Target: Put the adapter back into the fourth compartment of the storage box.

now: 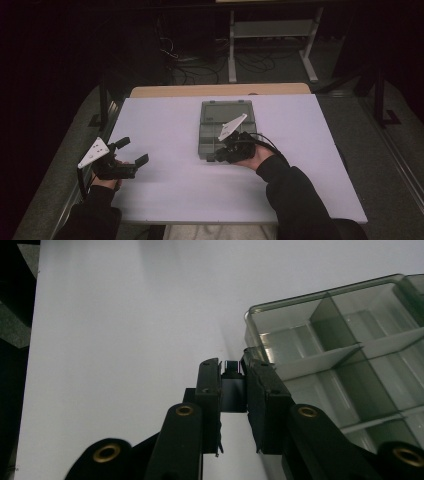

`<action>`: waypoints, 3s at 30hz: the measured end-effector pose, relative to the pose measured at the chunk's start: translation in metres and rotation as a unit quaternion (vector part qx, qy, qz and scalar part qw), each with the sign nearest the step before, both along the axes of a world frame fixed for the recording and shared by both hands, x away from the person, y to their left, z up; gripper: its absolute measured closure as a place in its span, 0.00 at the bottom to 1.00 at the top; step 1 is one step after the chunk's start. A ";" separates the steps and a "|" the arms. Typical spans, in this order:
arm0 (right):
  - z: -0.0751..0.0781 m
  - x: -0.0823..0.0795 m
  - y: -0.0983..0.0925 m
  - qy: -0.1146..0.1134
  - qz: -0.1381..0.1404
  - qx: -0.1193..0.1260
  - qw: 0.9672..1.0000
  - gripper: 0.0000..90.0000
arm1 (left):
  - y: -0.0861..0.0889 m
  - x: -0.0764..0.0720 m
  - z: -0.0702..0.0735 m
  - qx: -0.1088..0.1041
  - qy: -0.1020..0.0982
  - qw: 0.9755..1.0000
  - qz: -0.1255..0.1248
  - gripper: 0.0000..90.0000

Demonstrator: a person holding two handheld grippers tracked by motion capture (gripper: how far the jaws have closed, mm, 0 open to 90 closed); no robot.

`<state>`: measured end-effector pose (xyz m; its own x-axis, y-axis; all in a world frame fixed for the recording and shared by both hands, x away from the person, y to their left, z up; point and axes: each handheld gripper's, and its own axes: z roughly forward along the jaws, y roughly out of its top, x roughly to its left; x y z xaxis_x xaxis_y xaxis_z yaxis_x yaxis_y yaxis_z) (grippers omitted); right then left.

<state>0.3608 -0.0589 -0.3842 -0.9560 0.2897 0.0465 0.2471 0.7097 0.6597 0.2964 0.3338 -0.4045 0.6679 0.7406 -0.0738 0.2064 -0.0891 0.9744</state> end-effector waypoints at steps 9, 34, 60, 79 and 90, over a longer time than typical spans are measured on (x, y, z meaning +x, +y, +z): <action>0.009 0.006 -0.011 -0.009 -0.012 0.002 1.000 0.84 | 0.000 0.000 0.000 0.000 0.000 1.000 0.000 0.00; 0.021 0.029 -0.041 -0.014 -0.062 0.008 0.998 0.84 | 0.000 0.001 -0.001 0.001 0.004 1.000 0.000 0.00; 0.023 0.050 -0.067 -0.018 -0.115 0.003 0.993 0.84 | 0.000 0.001 -0.001 -0.001 0.004 1.000 0.001 0.00; 0.011 0.071 -0.085 -0.012 -0.162 0.011 0.987 0.84 | 0.000 0.001 -0.001 0.000 0.006 1.000 0.002 0.00; -0.001 0.080 -0.092 -0.005 -0.186 -0.007 0.983 0.84 | 0.001 0.001 -0.001 -0.001 0.005 1.000 0.002 0.00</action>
<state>0.4413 -0.1511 -0.3855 -0.7848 0.6190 0.0307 0.4842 0.5814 0.6539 0.2970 0.3346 -0.4054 0.6640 0.7433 -0.0817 0.2170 -0.0869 0.9723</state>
